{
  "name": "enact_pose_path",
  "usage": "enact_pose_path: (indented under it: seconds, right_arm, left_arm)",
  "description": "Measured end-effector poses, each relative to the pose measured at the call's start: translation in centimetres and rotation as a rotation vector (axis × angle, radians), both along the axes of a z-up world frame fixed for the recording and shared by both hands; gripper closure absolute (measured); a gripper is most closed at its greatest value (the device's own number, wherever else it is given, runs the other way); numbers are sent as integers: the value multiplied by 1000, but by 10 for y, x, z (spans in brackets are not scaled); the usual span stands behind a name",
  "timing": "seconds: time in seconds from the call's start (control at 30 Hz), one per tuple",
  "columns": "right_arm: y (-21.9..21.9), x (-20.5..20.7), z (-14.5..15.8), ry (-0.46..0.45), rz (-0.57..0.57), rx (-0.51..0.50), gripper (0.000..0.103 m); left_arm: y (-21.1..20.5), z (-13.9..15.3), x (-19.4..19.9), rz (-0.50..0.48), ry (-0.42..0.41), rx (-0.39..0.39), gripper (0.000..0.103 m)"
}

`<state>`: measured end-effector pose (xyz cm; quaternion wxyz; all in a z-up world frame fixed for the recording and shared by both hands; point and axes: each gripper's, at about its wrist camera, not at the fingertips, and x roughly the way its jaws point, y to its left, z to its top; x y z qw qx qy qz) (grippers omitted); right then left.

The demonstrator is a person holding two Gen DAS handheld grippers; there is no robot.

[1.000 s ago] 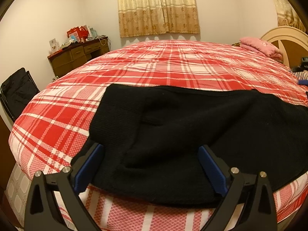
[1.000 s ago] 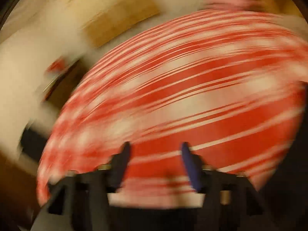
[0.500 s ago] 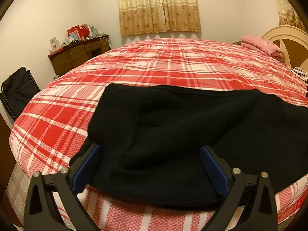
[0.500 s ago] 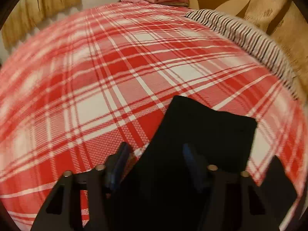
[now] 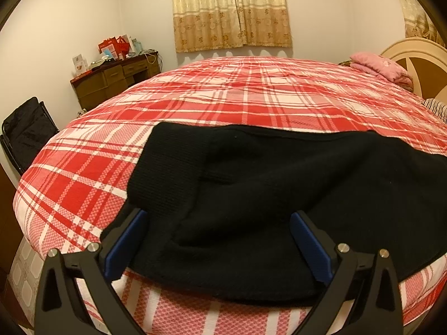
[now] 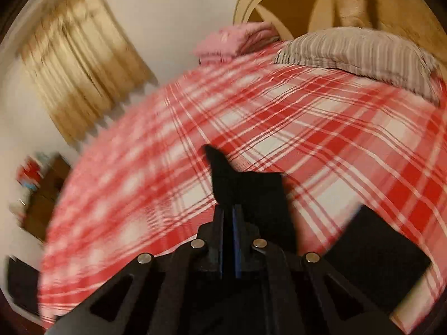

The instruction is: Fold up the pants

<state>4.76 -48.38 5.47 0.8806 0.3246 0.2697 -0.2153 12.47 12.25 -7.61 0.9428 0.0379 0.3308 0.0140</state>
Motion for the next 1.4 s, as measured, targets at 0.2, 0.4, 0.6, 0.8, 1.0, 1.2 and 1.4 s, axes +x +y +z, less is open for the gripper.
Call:
enact_pose_path:
  seconds: [0.2,0.4,0.6,0.8,1.0,1.2,1.4]
  right_arm:
    - [-14,-91,-28,-85,-64,123,98]
    - [-26,-140,-81,-107,-77,252,97]
    - [-45,-159,-79,-192,-76,332,91]
    - [-51,-185,-34,-210,-217,71,35]
    - [-63,-134,-17,-20,-120,-106,39]
    - [-90,-104,-34,144,-118,-185,81]
    - [-83,-122,-55,132,-51,-158,81]
  left_arm:
    - [0,2,2,10,7,0,0]
    - [-2,1,4,16,8,18,0]
    - [-2,2,6,18,22,25,0]
    - [-5,1,8,25,18,42,0]
    - [-1,13,3,31,10,-29,0]
    - [3,15,4,55,27,-51,0]
    - [-6,5,7,50,26,38,0]
